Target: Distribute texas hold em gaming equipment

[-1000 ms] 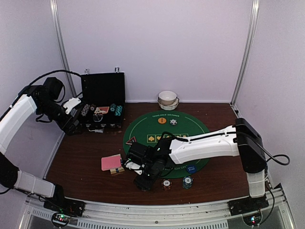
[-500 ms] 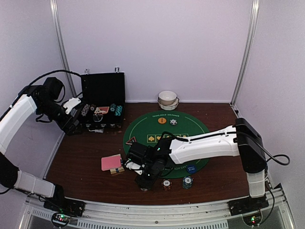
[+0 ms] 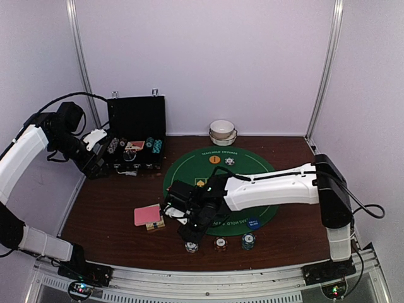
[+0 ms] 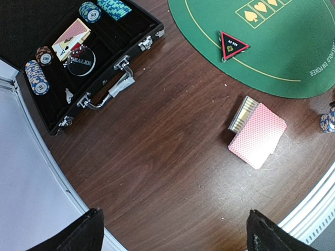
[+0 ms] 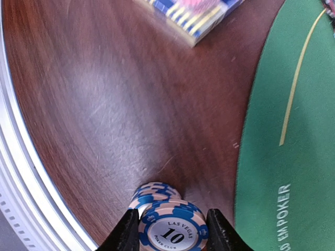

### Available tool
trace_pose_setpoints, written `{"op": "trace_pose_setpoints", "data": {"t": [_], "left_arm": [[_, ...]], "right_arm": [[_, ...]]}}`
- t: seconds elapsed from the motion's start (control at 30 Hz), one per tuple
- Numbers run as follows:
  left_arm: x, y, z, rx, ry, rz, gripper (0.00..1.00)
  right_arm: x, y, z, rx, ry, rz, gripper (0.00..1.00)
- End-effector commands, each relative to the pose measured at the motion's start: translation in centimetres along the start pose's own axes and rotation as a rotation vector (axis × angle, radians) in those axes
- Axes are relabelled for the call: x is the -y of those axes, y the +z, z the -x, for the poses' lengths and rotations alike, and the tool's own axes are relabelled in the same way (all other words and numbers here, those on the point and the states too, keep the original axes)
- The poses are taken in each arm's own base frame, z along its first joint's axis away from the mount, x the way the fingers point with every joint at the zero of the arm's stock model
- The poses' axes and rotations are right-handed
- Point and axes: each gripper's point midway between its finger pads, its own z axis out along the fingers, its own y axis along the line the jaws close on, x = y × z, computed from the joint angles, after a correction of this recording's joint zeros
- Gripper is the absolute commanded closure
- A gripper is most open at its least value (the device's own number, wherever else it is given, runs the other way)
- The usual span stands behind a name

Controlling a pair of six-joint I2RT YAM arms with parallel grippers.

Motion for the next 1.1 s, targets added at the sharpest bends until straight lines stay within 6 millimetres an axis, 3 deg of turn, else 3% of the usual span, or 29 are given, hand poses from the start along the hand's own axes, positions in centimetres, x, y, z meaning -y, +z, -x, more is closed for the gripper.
{"op": "trace_pose_setpoints", "data": {"t": [0.0, 0.23, 0.53, 0.8, 1.07], "left_arm": [[-0.4, -1.3, 0.4, 0.025, -0.002, 0.032, 0.02], [-0.6, -1.5, 0.4, 0.027, -0.009, 0.043, 0.02], [-0.6, -1.6, 0.6, 0.031, -0.010, 0.043, 0.02], [-0.6, -1.5, 0.7, 0.033, -0.009, 0.038, 0.02], [-0.5, -1.6, 0.9, 0.039, -0.008, 0.035, 0.02]], "right_arm": [[2.6, -4.7, 3.9, 0.123, 0.039, -0.054, 0.86], [8.2, -4.8, 7.4, 0.200, 0.168, -0.112, 0.88], [14.0, -0.4, 10.0, 0.209, 0.255, -0.198, 0.89], [14.5, 2.9, 11.2, 0.200, 0.285, -0.178, 0.86], [14.9, 5.0, 10.6, 0.172, 0.301, -0.178, 0.82]]}}
